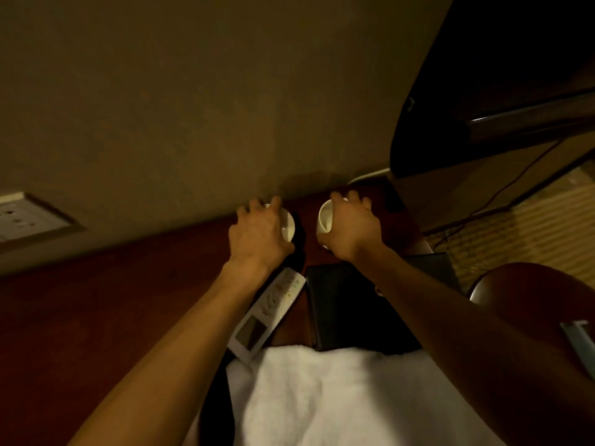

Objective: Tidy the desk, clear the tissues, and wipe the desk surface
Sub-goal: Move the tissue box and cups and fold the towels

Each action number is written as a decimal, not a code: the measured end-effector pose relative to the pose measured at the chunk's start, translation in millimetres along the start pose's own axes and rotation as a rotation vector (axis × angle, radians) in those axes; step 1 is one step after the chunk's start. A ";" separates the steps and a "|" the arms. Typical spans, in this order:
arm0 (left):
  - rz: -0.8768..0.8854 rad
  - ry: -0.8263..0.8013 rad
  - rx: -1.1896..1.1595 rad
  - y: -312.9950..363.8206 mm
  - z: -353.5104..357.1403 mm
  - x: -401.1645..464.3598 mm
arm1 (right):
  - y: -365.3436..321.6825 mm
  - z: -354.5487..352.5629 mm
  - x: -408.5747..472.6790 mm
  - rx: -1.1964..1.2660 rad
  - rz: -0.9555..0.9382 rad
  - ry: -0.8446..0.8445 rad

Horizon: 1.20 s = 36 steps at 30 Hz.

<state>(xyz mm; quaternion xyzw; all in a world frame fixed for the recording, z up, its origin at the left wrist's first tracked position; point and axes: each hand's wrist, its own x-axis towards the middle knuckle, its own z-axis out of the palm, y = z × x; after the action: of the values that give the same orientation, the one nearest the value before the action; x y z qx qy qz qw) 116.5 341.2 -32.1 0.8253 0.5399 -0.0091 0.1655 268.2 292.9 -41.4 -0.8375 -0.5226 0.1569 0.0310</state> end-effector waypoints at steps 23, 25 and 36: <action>-0.434 0.234 -0.002 -387.3 -74.0 -293.7 | -425.0 97.4 -223.9 -0.037 -0.672 -0.191; -0.542 0.199 -0.038 -437.2 -64.1 -338.1 | -473.7 128.9 -252.9 -0.023 -0.701 -0.297; -0.713 0.053 0.086 -531.2 24.7 -464.9 | -624.8 254.7 -318.5 0.032 -0.413 -0.383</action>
<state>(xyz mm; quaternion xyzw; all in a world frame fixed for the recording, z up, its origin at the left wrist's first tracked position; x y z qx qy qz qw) -548.2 113.7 -105.3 0.5913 0.7969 -0.0675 0.1032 -476.7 264.8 -74.8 -0.6678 -0.6759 0.3109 -0.0235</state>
